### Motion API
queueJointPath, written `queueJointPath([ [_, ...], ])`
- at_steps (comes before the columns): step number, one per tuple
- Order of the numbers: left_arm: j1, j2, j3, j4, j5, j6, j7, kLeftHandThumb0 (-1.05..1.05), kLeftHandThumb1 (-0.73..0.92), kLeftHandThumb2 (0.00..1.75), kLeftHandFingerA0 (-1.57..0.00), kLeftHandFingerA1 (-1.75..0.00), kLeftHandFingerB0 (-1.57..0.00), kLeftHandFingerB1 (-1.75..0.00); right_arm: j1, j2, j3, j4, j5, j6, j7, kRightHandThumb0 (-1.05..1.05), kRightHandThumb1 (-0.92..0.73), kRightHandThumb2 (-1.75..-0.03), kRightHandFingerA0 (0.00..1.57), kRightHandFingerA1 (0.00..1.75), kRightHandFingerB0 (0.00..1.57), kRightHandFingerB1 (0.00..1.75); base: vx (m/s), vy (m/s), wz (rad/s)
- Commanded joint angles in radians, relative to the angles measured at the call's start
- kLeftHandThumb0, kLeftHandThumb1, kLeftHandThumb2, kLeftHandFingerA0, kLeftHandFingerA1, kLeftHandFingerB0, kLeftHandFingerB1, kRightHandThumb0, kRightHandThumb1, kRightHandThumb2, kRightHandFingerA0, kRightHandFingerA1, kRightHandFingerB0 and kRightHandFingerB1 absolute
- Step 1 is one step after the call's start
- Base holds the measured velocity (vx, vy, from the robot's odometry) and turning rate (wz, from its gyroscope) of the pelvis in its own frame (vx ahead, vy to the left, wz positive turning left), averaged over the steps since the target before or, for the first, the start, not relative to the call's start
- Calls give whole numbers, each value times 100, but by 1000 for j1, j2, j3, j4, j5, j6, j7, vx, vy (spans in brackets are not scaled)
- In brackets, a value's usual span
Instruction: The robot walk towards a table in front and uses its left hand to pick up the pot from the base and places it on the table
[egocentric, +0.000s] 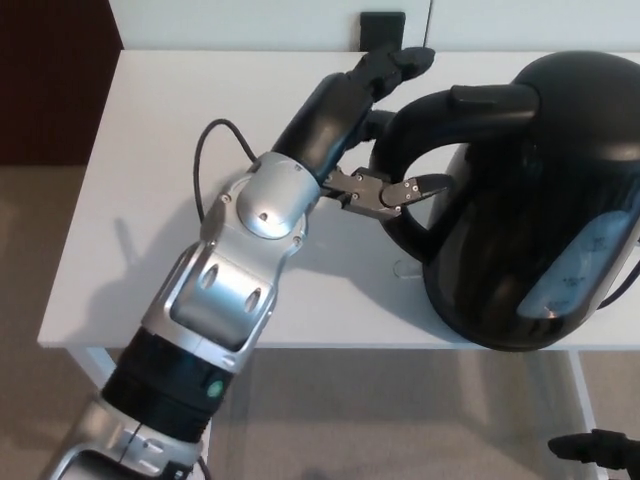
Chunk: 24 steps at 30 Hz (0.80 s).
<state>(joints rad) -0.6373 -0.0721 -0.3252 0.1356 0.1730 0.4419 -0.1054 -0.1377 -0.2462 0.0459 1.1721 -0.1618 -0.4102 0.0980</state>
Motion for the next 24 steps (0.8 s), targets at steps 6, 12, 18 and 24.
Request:
queueJointPath([
  [6, -53, -123, 66, 69, -38, 18, 34, -31, 77, 65, -99, -51, -49, -36, -24, -18, 11, -5, -15, 24, -5, -59, -54, -58, 81, 44, 69, 41, 0, 0, 0],
  [12, -4, -227, 108, 65, -78, -38, 85, -16, 79, 69, -114, -114, -83, -98, -2, -22, 14, -9, -7, 4, 12, -61, -48, -60, 78, 45, 66, 42, 0, 0, 0],
  [18, -2, -296, 197, 46, -166, -4, 116, -16, 77, 78, -104, -135, -77, -117, -15, -25, 20, -8, -13, 10, 5, -61, -48, -60, 77, 45, 66, 42, 0, 0, 0],
  [24, 27, -303, 223, 17, -230, 16, 117, -18, 78, 72, -97, -136, -76, -111, -16, -30, 29, 2, -19, 10, 14, -62, -50, -60, 76, 44, 65, 41, 0, 0, 0],
])
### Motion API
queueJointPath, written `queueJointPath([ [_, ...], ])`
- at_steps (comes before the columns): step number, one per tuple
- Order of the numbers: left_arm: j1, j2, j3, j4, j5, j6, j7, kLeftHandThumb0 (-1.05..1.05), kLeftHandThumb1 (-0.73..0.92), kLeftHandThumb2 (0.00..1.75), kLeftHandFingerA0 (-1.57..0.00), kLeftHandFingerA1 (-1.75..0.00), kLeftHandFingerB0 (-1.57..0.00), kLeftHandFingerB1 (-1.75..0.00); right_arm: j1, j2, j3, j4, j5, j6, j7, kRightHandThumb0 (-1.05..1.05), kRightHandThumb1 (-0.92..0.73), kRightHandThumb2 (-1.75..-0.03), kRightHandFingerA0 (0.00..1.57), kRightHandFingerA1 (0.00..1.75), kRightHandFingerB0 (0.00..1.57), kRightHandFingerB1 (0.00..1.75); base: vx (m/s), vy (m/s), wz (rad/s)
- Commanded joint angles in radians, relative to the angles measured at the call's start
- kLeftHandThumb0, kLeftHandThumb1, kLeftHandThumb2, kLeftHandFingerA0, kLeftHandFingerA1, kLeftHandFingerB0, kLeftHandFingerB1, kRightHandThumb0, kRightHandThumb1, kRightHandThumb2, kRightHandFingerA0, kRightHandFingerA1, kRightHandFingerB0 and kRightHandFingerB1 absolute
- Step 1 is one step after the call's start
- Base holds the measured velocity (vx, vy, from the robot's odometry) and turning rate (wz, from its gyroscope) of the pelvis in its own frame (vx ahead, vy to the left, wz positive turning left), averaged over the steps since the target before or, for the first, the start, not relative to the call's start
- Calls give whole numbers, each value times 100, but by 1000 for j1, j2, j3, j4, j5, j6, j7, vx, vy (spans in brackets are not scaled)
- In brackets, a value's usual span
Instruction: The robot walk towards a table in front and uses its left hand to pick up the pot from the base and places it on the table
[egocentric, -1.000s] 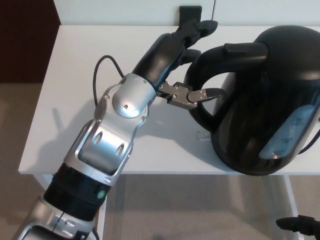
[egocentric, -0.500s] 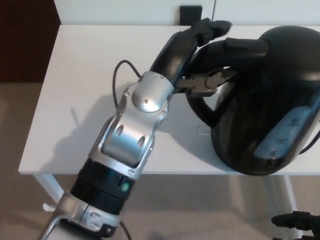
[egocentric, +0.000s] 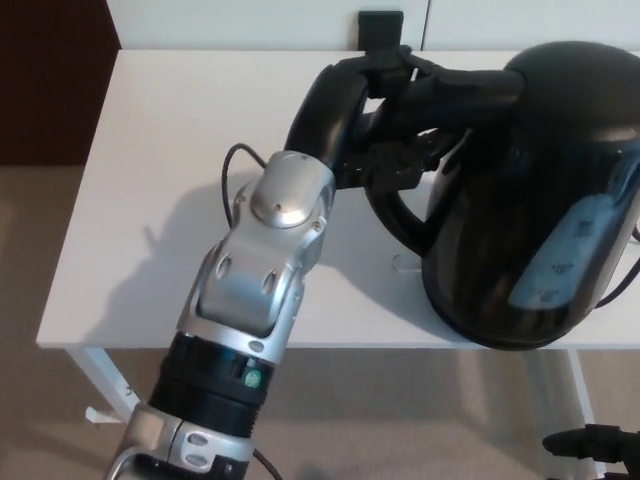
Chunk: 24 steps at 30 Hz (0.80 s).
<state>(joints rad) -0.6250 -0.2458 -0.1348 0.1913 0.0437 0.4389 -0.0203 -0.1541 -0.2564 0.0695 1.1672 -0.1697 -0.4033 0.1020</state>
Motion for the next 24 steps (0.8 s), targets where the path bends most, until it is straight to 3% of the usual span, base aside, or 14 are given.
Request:
queueJointPath([
  [1, 18, -132, 37, -47, -110, 26, 37, -19, 78, 70, -98, -136, -77, -109, -1, -20, 8, 8, -13, 6, 7, -62, -50, -60, 76, 44, 64, 41, 0, 0, 0],
  [7, 1, -158, 82, -84, -181, 70, 60, -16, 80, 66, -97, -136, -76, -100, -1, -21, 13, 6, -14, -2, 3, -59, -54, -57, 79, 44, 68, 41, 0, 0, 0],
  [9, -14, -165, 98, -100, -209, 81, 67, -20, 78, 66, -92, -144, -76, -93, -3, -21, 12, 3, -12, 4, 6, -61, -50, -60, 77, 45, 65, 41, 0, 0, 0],
  [14, -130, -151, 149, -140, -266, 111, 84, -18, 77, 71, -89, -145, -71, -97, -12, -19, 16, -3, -13, 21, 12, -62, -50, -60, 78, 45, 65, 41, 0, 0, 0],
  [19, -308, -106, 233, -129, -321, 133, 104, -19, 83, 65, -84, -143, -67, -100, -20, -18, 21, -4, -15, 25, 10, -62, -50, -60, 78, 45, 65, 41, 0, 0, 0],
  [24, -433, -51, 305, -134, -364, 150, 119, -19, 79, 70, -89, -144, -68, -100, -35, -19, 18, 2, -9, 30, 16, -61, -49, -60, 79, 46, 66, 42, 0, 0, 0],
])
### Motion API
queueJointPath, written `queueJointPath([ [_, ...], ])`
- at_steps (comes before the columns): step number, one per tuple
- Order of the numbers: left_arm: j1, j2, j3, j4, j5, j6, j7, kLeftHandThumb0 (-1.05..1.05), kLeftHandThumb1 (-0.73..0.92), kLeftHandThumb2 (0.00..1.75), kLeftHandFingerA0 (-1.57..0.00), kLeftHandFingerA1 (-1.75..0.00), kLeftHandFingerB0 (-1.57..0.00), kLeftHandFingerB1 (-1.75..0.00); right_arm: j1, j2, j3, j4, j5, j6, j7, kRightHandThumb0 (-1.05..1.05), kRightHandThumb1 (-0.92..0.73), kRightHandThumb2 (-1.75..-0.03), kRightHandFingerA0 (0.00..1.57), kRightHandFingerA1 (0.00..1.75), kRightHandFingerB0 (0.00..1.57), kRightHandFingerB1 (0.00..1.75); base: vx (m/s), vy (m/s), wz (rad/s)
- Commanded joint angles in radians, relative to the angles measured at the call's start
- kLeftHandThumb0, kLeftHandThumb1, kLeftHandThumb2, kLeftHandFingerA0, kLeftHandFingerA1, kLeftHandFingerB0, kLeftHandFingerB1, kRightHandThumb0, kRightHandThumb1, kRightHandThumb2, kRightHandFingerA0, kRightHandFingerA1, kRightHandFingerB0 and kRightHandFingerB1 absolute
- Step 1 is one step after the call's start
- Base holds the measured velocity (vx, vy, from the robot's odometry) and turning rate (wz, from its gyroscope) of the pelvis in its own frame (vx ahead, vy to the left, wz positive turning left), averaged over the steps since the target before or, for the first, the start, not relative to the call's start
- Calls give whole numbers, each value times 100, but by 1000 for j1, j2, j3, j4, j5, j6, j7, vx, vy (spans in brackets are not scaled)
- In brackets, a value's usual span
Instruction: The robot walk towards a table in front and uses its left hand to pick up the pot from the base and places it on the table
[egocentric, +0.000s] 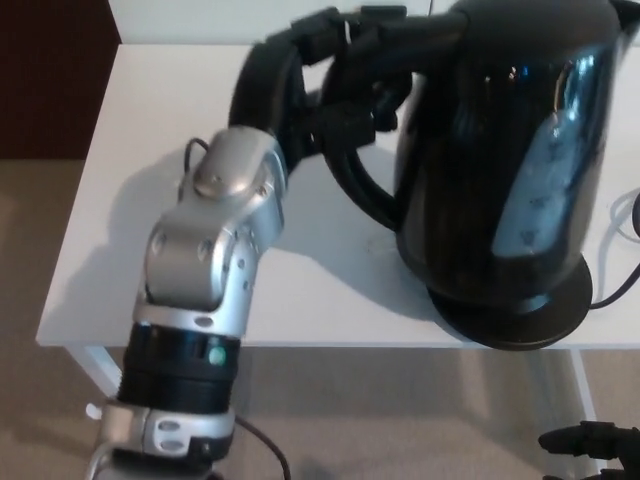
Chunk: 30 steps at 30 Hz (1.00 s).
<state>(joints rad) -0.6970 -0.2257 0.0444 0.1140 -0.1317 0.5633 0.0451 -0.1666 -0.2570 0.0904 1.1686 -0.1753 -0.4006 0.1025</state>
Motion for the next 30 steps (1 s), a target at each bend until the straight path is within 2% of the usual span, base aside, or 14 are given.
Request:
queueJointPath([
  [1, -375, -60, 137, -55, -192, 26, 49, -17, 80, 72, -89, -145, -69, -102, -24, -19, -2, 1, -5, 28, 14, -58, -54, -57, 79, 44, 68, 41, 0, 0, 0],
  [5, -400, -2, 161, -75, -164, 32, 37, -17, 82, 72, -81, -152, -73, -109, -24, -21, 2, -7, -7, 35, 10, -57, -55, -57, 80, 44, 67, 41, 0, 0, 0],
  [6, -390, 15, 157, -82, -145, 26, 26, -17, 87, 65, -83, -148, -71, -109, -21, -22, -1, -6, -3, 33, 14, -60, -50, -60, 80, 46, 65, 42, 0, 0, 0],
  [7, -383, 25, 158, -86, -138, 22, 17, -18, 86, 66, -83, -145, -72, -106, -21, -22, -2, -4, -2, 34, 15, -57, -55, -57, 80, 44, 67, 41, 0, 0, 0],
  [10, -343, 82, 163, -99, -103, 15, -9, -16, 86, 66, -90, -140, -75, -104, -19, -24, 1, 1, -4, 27, 21, -61, -50, -61, 77, 45, 64, 41, 0, 0, 0],
  [12, -321, 127, 147, -99, -72, 10, -26, -14, 82, 74, -91, -145, -76, -108, -20, -23, 1, 5, -3, 24, 22, -61, -49, -60, 79, 46, 64, 41, 0, 0, 0],
  [14, -308, 168, 124, -93, -42, 7, -35, -13, 84, 70, -91, -145, -73, -109, -23, -22, -5, 8, 3, 25, 27, -60, -49, -60, 79, 46, 64, 41, 0, 0, 0],
  [16, -257, 237, 109, -57, -10, -50, -69, -11, 83, 68, -94, -137, -75, -103, -25, -21, -3, 7, -1, 33, 20, -60, -49, -60, 80, 46, 65, 41, 0, 0, 0],
  [18, -235, 265, 108, -30, -21, -88, -92, -12, 82, 71, -92, -141, -77, -104, -30, -18, -4, 9, 0, 36, 20, -60, -49, -60, 79, 46, 65, 41, 0, 0, 0],
  [19, -222, 279, 103, -21, -19, -102, -99, -12, 82, 64, -93, -134, -75, -102, -29, -19, -4, 8, 0, 36, 19, -60, -48, -59, 80, 46, 66, 42, 0, 0, 0],
  [23, -161, 328, 86, 26, 6, -159, -108, -12, 83, 64, -89, -141, -76, -103, -26, -21, -9, 5, 5, 41, 23, -58, -48, -59, 80, 46, 66, 42, 0, 0, 0],
  [25, -141, 364, 80, 56, 21, -199, -131, -10, 82, 67, -95, -130, -77, -101, -28, -23, -5, 0, 0, 41, 16, -58, -48, -59, 80, 46, 65, 42, 0, 0, 0],
  [28, -119, 390, 88, 66, 15, -190, -145, -12, 82, 64, -97, -134, -75, -102, -27, -24, -8, -1, 2, 43, 11, -55, -53, -57, 81, 44, 68, 41, 0, 0, 0],
  [30, -100, 408, 77, 65, 30, -201, -152, -12, 81, 67, -95, -139, -73, -104, -26, -25, -7, -4, 1, 47, 16, -57, -48, -59, 80, 46, 66, 42, 0, 0, 0],
])
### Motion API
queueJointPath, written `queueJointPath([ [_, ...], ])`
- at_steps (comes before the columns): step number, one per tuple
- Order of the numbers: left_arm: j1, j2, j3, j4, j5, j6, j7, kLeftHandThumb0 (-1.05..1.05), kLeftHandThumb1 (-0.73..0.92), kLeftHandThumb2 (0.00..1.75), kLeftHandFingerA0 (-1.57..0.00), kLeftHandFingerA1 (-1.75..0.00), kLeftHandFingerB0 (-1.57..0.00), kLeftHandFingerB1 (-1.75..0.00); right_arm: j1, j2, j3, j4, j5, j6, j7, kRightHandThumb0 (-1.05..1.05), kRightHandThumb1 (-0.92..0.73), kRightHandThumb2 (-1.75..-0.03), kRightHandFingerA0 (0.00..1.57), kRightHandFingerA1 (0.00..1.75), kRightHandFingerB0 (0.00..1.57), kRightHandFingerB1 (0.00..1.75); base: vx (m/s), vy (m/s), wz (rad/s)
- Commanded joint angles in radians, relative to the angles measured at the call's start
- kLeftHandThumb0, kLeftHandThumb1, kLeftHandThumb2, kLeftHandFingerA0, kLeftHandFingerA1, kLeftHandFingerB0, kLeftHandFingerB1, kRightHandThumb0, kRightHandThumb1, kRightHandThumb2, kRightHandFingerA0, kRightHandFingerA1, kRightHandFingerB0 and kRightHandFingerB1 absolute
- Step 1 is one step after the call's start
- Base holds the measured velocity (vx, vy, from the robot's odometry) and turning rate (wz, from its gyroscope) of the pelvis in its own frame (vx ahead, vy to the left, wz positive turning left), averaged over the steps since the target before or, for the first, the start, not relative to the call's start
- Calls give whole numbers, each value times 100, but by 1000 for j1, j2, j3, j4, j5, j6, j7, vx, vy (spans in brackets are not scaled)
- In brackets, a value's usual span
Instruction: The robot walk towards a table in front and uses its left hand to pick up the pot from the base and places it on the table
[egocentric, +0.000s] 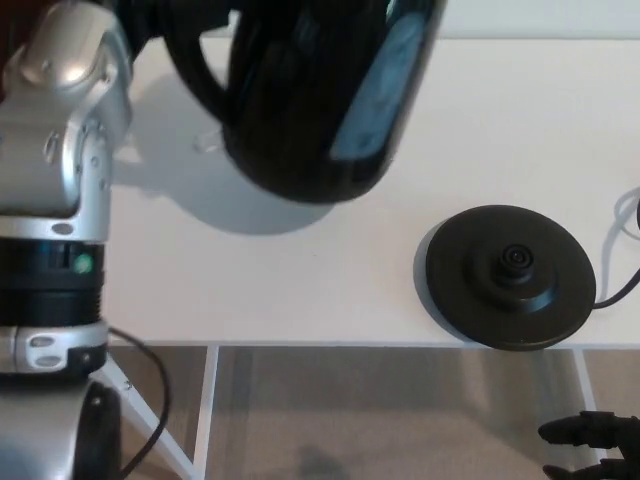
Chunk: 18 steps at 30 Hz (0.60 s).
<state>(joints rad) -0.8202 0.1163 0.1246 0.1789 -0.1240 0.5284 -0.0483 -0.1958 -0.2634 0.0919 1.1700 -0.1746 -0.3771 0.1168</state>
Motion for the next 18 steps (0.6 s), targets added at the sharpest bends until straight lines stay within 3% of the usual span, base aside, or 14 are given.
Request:
queueJointPath([
  [1, 29, 68, -1, -3, 19, -166, -62, -9, 83, 70, -86, -148, -67, -109, 3, -19, -6, -6, -2, 23, 1, -59, -49, -60, 80, 46, 65, 41, 0, 0, 0],
  [3, 56, 64, 11, -11, -5, -162, -74, -6, 84, 69, -79, -149, -68, -104, 0, -15, -7, -3, -1, 22, 4, -58, -48, -59, 80, 46, 66, 41, 0, 0, 0],
  [5, 88, 78, -18, -12, 34, -193, -68, -9, 82, 65, -90, -123, -75, -86, 4, -14, -7, -3, 0, 21, 5, -58, -48, -59, 80, 46, 66, 42, 0, 0, 0],
  [10, 128, 91, -49, 5, 57, -219, -74, -10, 82, 63, -96, -114, -80, -78, 7, -18, 0, -7, -7, 18, 5, -58, -49, -59, 79, 46, 65, 42, 0, 0, 0],
  [11, 153, 113, -91, 28, 97, -243, -86, -12, 81, 62, -108, -91, -80, -53, 9, -19, -1, -4, -4, 16, 9, -58, -49, -59, 79, 46, 66, 41, 0, 0, 0],
  [12, 167, 128, -104, 27, 74, -227, -146, -26, 60, 59, -84, -49, -47, -37, 8, -18, -1, -2, -5, 15, 8, -58, -48, -59, 80, 46, 66, 42, 0, 0, 0],
  [13, 173, 136, -112, 27, 62, -222, -171, -26, 60, 59, -84, -49, -47, -37, 7, -18, -1, 0, -5, 15, 8, -58, -48, -59, 80, 46, 66, 42, 0, 0, 0],
  [14, 176, 174, -139, 19, 44, -196, -250, -38, 54, 57, -53, -40, -27, -30, 7, -17, 0, 0, -6, 14, 8, -58, -49, -59, 80, 46, 66, 42, 0, 0, 0],
  [15, 177, 212, -170, 20, 39, -197, -324, -29, 34, 88, 0, -47, 0, -48, 7, -17, 1, -1, -6, 15, 8, -59, -48, -59, 80, 46, 66, 42, 0, 0, 0],
  [16, 176, 235, -191, 20, 40, -190, -363, -53, 48, 55, -9, -28, 0, -19, 7, -17, 2, -1, -7, 16, 7, -59, -48, -59, 81, 46, 66, 42, 0, 0, 0],
  [17, 175, 251, -206, 19, 42, -179, -380, -53, 48, 55, -9, -28, 0, -19, 7, -18, 3, -2, -8, 18, 7, -59, -48, -59, 81, 46, 66, 42, 0, 0, 0],
  [18, 171, 290, -254, 24, 75, -193, -422, -63, 39, 78, 0, -18, 0, -11, 8, -18, 1, -4, -5, 15, 10, -55, -53, -57, 81, 44, 68, 41, 0, 0, 0],
])
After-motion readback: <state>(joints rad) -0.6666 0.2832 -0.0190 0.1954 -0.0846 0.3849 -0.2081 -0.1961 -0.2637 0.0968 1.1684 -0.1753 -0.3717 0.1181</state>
